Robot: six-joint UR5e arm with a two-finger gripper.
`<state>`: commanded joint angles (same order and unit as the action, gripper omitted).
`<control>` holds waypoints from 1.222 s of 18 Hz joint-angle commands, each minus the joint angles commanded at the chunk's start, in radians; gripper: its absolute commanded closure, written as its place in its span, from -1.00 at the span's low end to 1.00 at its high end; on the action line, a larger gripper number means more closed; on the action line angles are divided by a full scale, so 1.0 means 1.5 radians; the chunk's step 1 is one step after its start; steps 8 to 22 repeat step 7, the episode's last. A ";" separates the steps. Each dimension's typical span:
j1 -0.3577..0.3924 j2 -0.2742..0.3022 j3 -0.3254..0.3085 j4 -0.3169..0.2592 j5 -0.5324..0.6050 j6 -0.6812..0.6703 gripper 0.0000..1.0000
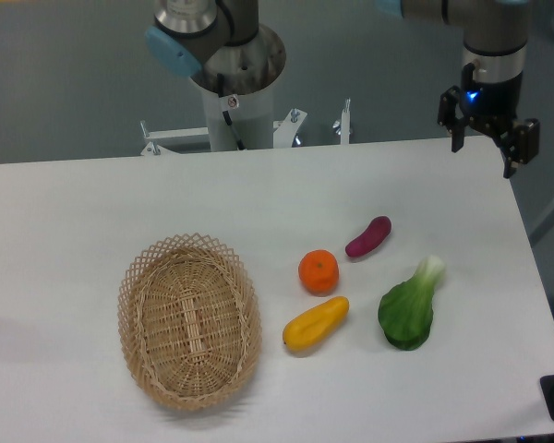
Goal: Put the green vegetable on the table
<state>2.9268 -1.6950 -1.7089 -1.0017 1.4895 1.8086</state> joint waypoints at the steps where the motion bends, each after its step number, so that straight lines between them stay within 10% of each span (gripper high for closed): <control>1: 0.001 0.000 -0.001 0.002 0.000 0.000 -1.00; 22: 0.002 -0.001 -0.001 0.004 -0.002 0.000 -1.00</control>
